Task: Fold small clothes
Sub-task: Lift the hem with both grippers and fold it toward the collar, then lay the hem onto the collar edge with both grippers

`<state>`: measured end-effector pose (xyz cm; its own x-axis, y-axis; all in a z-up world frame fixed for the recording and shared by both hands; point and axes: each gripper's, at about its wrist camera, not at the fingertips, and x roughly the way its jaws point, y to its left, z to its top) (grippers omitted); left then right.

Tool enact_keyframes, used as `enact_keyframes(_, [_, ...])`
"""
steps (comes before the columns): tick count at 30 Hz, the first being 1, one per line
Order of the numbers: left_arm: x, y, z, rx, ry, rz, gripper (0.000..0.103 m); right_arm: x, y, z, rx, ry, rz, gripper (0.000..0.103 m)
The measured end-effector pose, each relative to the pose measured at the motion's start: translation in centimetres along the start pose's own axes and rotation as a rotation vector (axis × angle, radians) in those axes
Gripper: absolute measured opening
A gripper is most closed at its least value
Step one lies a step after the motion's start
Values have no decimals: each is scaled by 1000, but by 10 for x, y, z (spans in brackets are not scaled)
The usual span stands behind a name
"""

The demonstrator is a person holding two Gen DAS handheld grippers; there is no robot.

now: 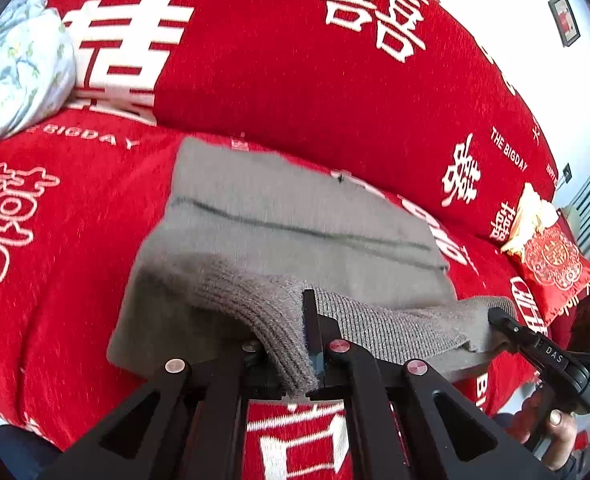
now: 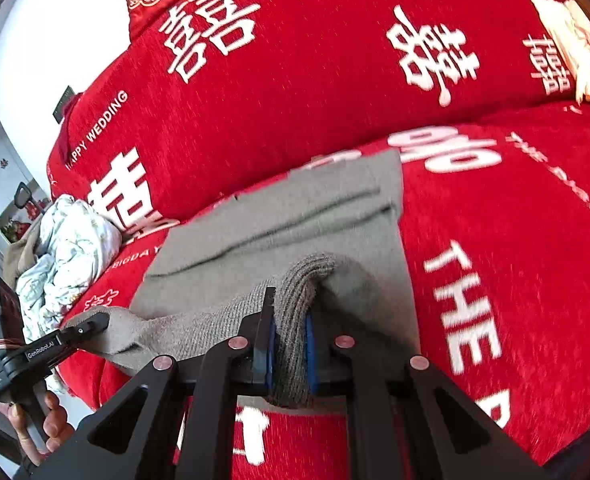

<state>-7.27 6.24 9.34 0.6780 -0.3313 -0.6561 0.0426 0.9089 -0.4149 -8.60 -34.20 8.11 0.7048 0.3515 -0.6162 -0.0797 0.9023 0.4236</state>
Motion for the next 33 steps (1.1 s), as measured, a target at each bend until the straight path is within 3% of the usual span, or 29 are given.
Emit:
enact_keyframes(19, [15, -8, 53, 14, -73, 27, 5, 24, 6, 52, 13, -28, 3, 12])
enact_keyframes(33, [47, -15, 84, 36, -74, 46, 5, 56, -5, 78, 8, -17, 5, 13])
